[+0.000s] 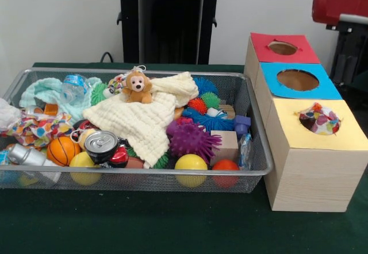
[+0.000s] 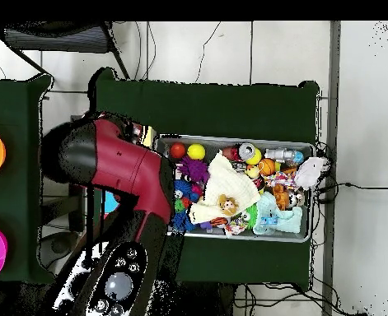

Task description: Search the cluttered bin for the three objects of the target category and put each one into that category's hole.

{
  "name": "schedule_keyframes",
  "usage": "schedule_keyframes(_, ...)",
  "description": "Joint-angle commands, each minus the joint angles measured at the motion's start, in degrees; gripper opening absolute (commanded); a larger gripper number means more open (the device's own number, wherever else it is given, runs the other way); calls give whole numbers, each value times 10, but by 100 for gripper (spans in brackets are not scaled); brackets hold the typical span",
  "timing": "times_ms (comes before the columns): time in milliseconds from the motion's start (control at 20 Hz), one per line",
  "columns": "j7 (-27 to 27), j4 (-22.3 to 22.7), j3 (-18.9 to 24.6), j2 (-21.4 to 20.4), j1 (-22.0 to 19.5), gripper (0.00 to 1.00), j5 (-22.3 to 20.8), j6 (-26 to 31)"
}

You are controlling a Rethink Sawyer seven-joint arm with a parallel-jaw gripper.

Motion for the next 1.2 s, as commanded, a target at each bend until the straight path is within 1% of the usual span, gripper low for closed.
schedule_keyframes(50, 131, 35, 54, 64, -12, 0, -25, 42)
schedule_keyframes(150, 137, 29, 45, 73, -8, 0, -27, 57)
schedule_keyframes(300, 138, 23, 45, 79, -8, 0, -31, 85)
schedule_keyframes(550, 136, 45, 81, 88, -17, 0, -11, 40)
schedule_keyframes(750, 134, 45, 91, 94, -18, 0, -5, 31)
schedule_keyframes(1200, 127, 43, 90, 83, -23, 0, -9, 63)
